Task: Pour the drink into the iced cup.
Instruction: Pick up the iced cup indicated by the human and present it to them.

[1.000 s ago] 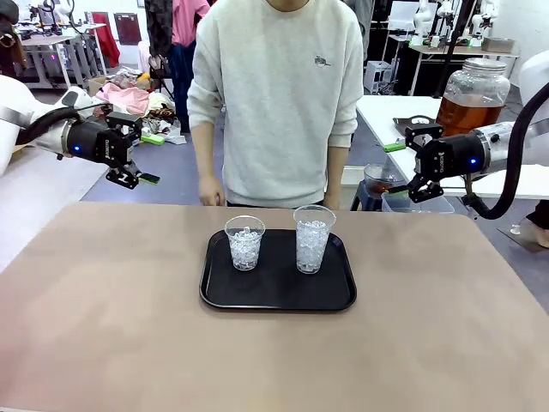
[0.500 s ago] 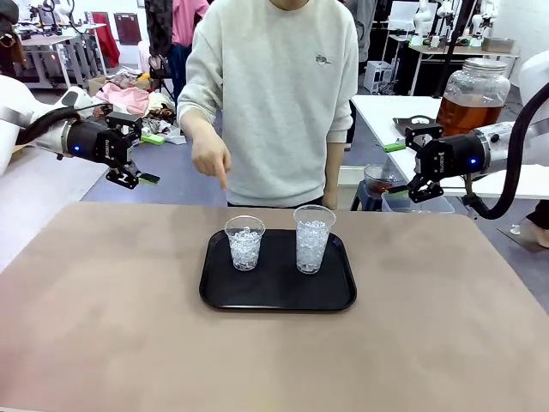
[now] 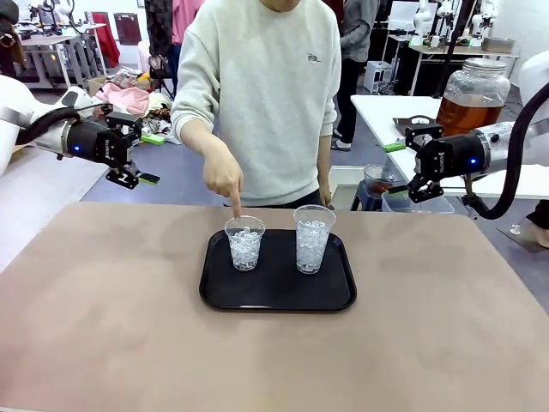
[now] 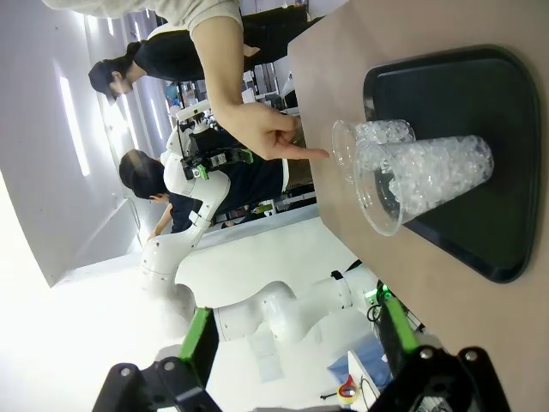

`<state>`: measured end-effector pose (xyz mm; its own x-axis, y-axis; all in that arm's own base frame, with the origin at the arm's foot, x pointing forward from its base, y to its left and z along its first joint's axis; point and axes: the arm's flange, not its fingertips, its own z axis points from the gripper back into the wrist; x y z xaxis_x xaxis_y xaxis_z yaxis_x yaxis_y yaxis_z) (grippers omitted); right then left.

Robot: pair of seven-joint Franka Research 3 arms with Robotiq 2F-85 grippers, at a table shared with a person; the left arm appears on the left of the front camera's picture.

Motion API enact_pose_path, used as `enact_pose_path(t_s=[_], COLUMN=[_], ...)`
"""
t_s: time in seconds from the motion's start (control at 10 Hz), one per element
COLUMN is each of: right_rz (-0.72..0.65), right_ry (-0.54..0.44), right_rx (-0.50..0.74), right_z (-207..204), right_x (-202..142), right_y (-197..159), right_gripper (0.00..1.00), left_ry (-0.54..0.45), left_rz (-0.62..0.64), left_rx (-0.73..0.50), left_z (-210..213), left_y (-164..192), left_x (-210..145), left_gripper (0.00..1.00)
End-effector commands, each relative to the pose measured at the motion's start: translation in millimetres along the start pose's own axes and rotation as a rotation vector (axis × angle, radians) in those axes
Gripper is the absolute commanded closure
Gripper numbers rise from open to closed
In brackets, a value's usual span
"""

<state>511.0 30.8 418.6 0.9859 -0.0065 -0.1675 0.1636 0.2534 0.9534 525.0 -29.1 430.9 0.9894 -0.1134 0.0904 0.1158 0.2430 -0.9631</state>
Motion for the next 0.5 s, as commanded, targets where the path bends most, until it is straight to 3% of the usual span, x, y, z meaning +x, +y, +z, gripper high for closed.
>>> enact_pose_path(t_s=[0.0, 0.4], right_rz=[-0.002, -0.002], right_ry=[-0.001, -0.001], right_rx=[0.001, 0.001], right_z=[0.1, 0.1], right_x=[-0.4, -0.4], right_y=[-0.2, -0.2], right_gripper=[0.0, 0.0], left_ry=[-0.006, -0.006], left_rz=[0.002, 0.002], left_rx=[0.004, 0.004], left_z=[0.3, 0.3], left_y=[-1.8, -1.8], left_x=[-2.5, -2.5], left_gripper=[0.0, 0.0])
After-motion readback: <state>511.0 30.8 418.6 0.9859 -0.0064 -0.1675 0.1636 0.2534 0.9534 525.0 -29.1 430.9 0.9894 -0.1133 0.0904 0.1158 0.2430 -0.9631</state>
